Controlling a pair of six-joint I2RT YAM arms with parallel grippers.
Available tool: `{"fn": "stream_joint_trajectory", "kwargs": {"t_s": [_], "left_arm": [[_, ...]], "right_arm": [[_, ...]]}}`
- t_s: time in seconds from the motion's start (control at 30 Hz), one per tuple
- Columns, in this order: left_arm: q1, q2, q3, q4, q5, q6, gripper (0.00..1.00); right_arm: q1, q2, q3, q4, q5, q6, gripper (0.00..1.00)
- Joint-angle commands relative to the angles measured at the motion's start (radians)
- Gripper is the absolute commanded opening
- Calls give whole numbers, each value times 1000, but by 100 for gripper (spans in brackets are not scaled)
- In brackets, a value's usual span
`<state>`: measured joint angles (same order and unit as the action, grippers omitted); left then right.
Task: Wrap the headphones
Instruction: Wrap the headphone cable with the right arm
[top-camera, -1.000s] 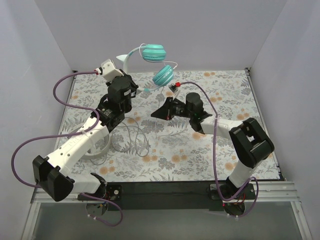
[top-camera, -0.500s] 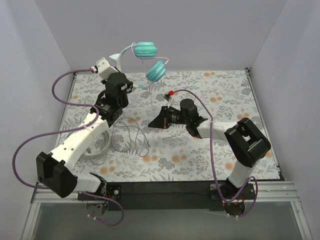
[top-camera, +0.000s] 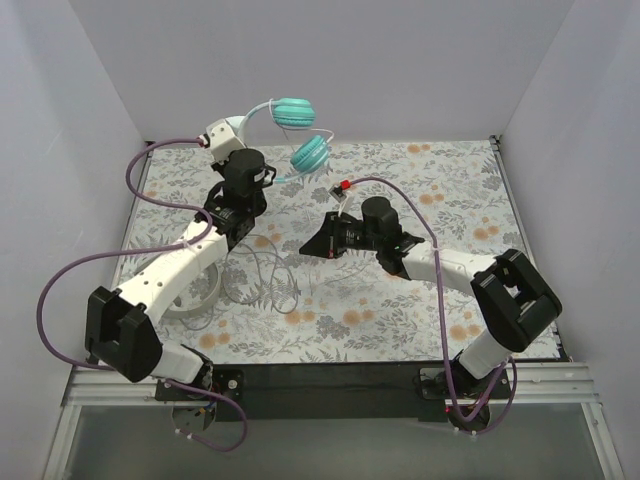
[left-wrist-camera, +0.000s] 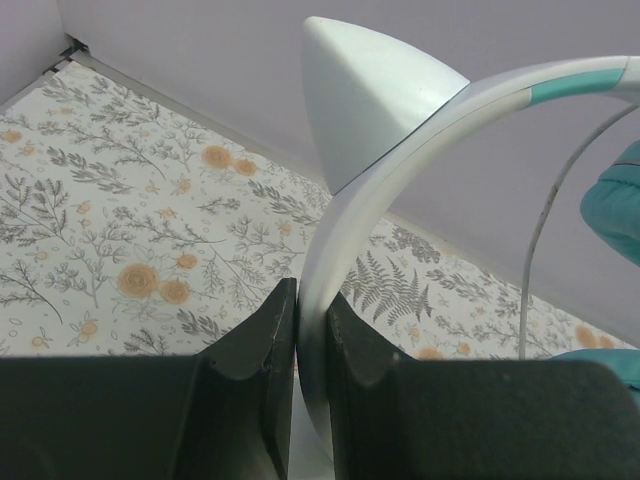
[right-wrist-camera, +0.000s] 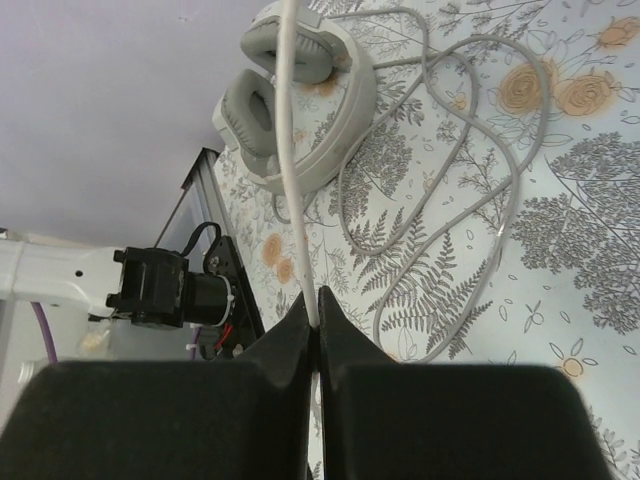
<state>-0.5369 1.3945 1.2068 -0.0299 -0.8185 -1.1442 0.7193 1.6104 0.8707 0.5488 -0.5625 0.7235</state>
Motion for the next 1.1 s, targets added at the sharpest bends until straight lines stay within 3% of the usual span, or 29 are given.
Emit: {"fn": "stream_joint_trajectory", "kwargs": {"t_s": [0.0,0.17,0.3,0.5,1.07], "left_arm": [[3,3,19,75,-65,23,0],[2,40,31,50,-65,41,0],[3,66,51,-5,-56,52,0],[-6,118,89,-97,-48,60,0],[-74,199,152,-219,-33,103,0]], "right_arm": [[9,-52,7,-99,74,-48,1],[28,-78,94,-311,186,-186,1],[52,-86,204,-579,338,-303,1],[74,-70,343,-775,538,-429,1],[104,26,663,-987,817,-670,1]]}}
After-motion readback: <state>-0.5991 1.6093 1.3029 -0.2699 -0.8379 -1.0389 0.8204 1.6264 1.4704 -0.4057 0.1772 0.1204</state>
